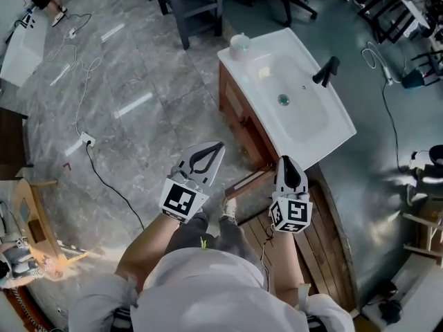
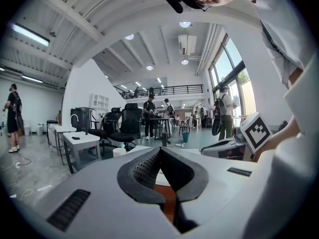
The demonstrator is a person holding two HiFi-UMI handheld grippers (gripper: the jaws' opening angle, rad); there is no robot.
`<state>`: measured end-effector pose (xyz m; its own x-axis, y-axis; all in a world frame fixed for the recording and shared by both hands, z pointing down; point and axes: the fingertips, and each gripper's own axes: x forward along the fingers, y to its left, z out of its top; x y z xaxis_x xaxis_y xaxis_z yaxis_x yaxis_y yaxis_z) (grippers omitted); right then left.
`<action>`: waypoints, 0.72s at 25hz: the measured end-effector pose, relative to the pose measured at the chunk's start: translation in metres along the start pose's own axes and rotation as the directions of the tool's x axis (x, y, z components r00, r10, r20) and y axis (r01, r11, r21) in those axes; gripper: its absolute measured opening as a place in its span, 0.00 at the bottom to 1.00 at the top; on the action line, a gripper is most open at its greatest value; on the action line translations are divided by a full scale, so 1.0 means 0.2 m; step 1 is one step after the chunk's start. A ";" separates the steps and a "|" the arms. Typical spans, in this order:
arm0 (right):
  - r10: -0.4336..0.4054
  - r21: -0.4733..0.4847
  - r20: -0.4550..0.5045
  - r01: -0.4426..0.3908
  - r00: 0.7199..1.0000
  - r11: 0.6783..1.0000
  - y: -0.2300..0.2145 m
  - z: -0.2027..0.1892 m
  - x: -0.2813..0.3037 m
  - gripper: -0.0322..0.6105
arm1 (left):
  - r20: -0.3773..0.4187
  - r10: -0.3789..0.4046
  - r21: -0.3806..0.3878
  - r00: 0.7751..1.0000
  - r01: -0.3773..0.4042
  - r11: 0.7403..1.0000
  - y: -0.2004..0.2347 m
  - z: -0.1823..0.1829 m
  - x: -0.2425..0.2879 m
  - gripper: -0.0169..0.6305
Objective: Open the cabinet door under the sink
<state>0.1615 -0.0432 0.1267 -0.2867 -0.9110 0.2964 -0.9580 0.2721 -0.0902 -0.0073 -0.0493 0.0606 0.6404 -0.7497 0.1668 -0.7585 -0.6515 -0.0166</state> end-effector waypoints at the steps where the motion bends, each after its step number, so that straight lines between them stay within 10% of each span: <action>1: 0.003 -0.004 0.015 -0.003 1.000 1.000 0.00 0.05 0.00 0.12 | 0.019 0.008 -0.001 1.000 -0.008 1.000 0.01 0.04 -0.01 0.04; 18: 0.114 -0.024 0.236 -0.111 0.965 0.993 0.15 0.73 -0.19 0.12 | 0.150 0.110 0.005 0.983 -0.112 0.994 0.15 0.47 -0.27 0.04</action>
<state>0.1434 -0.0459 -0.0257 -0.3854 -0.9213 0.0516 -0.9199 0.3792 -0.0999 -0.0531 -0.0396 -0.0420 0.5641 -0.8256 0.0142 -0.8247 -0.5641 -0.0405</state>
